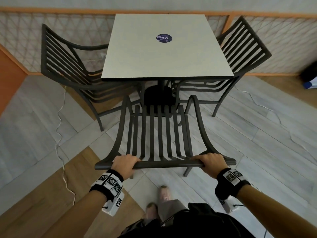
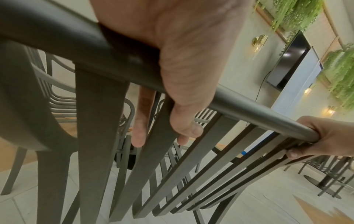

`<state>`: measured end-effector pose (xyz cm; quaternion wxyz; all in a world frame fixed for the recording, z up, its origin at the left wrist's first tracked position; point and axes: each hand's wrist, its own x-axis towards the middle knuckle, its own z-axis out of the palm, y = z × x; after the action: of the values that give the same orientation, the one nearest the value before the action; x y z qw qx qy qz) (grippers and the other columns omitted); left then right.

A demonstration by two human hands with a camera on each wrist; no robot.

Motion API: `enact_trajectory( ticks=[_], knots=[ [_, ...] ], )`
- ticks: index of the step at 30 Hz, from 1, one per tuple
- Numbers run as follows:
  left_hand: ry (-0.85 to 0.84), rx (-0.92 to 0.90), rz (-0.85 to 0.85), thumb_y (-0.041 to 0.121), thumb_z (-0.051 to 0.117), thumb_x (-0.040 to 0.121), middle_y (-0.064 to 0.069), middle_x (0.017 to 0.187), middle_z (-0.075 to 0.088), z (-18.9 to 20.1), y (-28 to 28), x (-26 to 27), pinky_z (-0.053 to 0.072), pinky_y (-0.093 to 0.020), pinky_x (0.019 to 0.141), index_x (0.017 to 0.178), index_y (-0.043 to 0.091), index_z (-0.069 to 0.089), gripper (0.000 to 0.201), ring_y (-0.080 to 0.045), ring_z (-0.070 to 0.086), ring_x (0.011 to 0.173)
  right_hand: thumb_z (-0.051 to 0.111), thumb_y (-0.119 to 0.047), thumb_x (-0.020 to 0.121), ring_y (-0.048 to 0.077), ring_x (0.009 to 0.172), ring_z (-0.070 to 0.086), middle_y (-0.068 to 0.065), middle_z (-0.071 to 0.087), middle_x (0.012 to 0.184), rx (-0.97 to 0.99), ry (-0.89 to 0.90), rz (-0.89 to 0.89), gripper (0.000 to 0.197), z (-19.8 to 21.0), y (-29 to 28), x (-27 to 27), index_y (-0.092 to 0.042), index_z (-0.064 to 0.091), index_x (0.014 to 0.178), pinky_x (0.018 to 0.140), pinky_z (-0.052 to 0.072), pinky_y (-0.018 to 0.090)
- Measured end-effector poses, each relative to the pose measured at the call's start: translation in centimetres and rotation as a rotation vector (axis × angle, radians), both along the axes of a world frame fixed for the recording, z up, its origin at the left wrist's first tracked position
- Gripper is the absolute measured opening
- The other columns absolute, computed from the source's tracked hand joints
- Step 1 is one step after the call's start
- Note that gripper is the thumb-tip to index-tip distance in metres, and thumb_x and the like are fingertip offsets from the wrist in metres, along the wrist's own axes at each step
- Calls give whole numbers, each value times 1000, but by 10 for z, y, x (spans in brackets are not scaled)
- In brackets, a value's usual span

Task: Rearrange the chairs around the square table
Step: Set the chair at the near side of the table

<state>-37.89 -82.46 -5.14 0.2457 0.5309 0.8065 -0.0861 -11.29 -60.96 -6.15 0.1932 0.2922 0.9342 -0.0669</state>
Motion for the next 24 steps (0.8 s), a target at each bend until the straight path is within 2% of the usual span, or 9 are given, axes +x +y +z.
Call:
enact_trajectory(
  ticks=[3, 7, 12, 14, 17, 19, 21, 24],
  knots=[
    [3, 13, 3, 24, 53, 91, -1, 114, 65, 1, 15, -12, 47, -39, 94, 126, 31, 54, 36, -21, 61, 104, 47, -35, 93, 18, 92, 67, -6, 72, 98, -1, -7, 10, 32, 3, 16, -13, -42, 54, 123, 70, 46, 29],
    [18, 23, 10, 35, 51, 92, -2, 111, 66, 1, 36, -29, 48, -40, 91, 122, 29, 57, 31, -23, 63, 101, 49, -34, 93, 15, 89, 67, -8, 72, 95, -9, -9, 25, 30, 5, 34, -30, -42, 55, 121, 65, 38, 25],
    [-2, 50, 30, 36, 52, 92, 0, 103, 68, 1, 58, -49, 47, -39, 85, 117, 33, 59, 27, -21, 63, 95, 49, -30, 93, 16, 84, 66, -9, 71, 89, -3, -4, 21, 29, 9, 56, -51, -43, 56, 118, 64, 43, 26],
    [1, 51, 28, 35, 52, 92, 1, 103, 67, 1, 64, -54, 45, -36, 83, 117, 33, 59, 26, -21, 63, 94, 49, -31, 93, 15, 79, 64, -11, 66, 81, -6, -18, 35, 27, 12, 61, -59, -42, 57, 117, 62, 40, 26],
    [-2, 32, 15, 34, 52, 92, 0, 105, 67, -1, 68, -60, 46, -37, 86, 120, 33, 57, 28, -20, 63, 95, 48, -31, 94, 12, 68, 52, -14, 55, 74, -8, -24, 54, 26, 13, 62, -63, -41, 57, 116, 61, 36, 24],
    [-15, 37, 20, 34, 52, 93, 0, 107, 67, 0, 67, -58, 46, -37, 88, 122, 33, 56, 30, -20, 63, 97, 49, -31, 93, 10, 69, 50, -11, 60, 77, -29, -24, 42, 25, 14, 63, -63, -39, 58, 115, 62, 36, 24],
    [-46, 97, 55, 32, 53, 93, 1, 106, 68, 2, 63, -56, 46, -36, 88, 121, 32, 56, 29, -18, 62, 97, 53, -35, 91, 10, 75, 58, -10, 68, 86, -84, -34, 48, 21, 18, 61, -70, -36, 60, 111, 65, 37, 23],
    [-84, 240, 147, 27, 57, 90, 4, 104, 68, 3, 47, -59, 45, -33, 94, 116, 30, 59, 26, -16, 60, 98, 63, -45, 82, 10, 84, 61, -8, 69, 94, -192, -61, 149, 30, 34, 51, -100, -32, 59, 110, 68, 38, 22]
  ],
)
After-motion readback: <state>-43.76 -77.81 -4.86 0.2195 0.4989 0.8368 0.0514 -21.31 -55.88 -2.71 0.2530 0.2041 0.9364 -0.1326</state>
